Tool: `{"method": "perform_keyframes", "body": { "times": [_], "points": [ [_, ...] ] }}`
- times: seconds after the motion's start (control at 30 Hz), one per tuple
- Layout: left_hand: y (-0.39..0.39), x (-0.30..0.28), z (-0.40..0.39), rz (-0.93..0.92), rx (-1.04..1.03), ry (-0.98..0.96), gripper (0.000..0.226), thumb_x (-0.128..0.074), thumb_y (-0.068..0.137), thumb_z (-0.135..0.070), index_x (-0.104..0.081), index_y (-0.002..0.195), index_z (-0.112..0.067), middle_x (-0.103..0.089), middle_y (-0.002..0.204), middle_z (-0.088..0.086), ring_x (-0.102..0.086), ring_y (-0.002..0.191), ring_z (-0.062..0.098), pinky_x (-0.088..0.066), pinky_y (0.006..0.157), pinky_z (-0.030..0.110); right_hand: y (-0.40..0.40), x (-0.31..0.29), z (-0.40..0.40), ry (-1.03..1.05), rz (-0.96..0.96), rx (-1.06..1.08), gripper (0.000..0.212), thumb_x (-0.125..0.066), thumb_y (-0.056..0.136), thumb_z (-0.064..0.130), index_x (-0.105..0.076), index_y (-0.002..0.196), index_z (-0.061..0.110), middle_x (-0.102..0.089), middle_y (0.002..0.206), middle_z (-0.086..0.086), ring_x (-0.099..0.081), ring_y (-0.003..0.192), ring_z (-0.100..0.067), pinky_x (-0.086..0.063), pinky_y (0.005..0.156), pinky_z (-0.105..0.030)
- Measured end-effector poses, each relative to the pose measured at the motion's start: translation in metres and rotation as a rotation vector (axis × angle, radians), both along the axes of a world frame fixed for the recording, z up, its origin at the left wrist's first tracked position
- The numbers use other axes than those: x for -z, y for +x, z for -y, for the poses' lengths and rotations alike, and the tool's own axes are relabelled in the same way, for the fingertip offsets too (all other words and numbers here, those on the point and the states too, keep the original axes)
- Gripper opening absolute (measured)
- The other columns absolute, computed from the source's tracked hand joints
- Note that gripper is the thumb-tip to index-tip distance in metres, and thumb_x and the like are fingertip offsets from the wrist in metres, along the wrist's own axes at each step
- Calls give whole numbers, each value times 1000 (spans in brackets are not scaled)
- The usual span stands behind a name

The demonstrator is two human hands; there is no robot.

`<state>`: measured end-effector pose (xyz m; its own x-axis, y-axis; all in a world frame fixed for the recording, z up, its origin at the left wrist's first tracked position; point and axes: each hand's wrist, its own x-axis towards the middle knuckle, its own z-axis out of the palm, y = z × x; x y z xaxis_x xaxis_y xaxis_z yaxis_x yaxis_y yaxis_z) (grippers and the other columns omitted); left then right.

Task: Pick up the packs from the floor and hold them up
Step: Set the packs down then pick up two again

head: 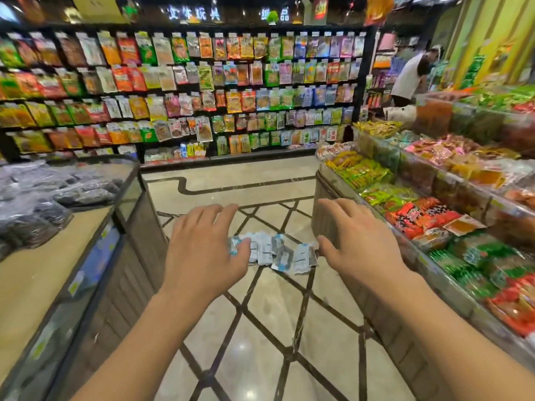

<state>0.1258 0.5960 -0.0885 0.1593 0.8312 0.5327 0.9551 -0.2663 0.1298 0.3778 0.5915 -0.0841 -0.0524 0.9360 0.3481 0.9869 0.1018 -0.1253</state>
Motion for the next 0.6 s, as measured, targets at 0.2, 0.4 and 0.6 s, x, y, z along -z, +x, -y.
{"method": "perform_keyframes", "body": {
  "times": [0.2, 0.4, 0.6],
  "points": [
    [21, -2, -130, -1, 19, -43, 63, -56, 82, -49, -63, 136, -18, -69, 124, 6, -61, 119, 30, -44, 101, 45, 27, -4, -114, 9, 2, 53, 67, -66, 93, 40, -42, 155, 26, -52, 148, -3, -54, 130, -30, -52, 92, -43],
    [57, 7, -236, -13, 51, -71, 61, -56, 82, -49, -63, 135, -18, -69, 125, 5, -61, 119, 30, -45, 101, 46, 58, 8, -217, -28, -11, 80, 66, -60, 97, 43, -37, 157, 27, -48, 152, -2, -51, 133, -29, -51, 94, -41],
    [103, 24, -351, -37, 45, -105, 62, -56, 82, -49, -62, 135, -19, -69, 126, 6, -60, 120, 30, -44, 103, 47, 99, 31, -330, -49, -58, 60, 66, -60, 98, 42, -34, 158, 29, -45, 154, 1, -48, 136, -26, -52, 97, -41]
  ]
}}
